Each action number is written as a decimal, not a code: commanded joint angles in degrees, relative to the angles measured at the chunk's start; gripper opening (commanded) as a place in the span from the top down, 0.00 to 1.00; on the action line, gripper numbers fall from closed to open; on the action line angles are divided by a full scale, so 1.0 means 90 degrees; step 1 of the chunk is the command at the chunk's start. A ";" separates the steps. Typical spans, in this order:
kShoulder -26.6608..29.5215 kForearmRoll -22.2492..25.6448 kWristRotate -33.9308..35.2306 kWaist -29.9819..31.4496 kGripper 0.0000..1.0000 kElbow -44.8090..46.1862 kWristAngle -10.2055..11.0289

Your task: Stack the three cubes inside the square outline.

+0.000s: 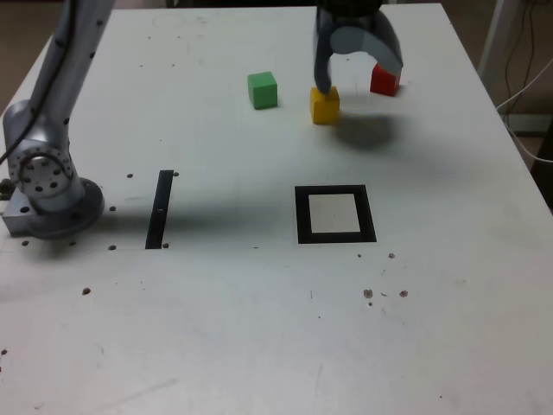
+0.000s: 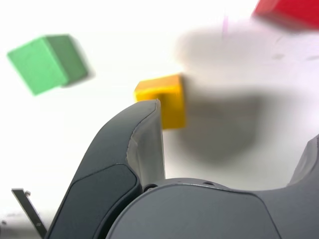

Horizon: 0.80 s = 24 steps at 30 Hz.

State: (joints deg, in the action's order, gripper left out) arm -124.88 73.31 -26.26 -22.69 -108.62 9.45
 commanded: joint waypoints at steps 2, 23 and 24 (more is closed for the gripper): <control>-0.0378 0.0189 -0.0196 -0.0147 0.01 -0.0772 0.0049; -0.2032 0.0752 -0.0943 -0.0897 0.01 -0.3322 0.0063; -0.2045 0.0749 -0.0965 -0.0897 0.01 -0.3322 0.0065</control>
State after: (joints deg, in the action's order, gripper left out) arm -142.97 80.07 -34.57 -30.71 -138.26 10.09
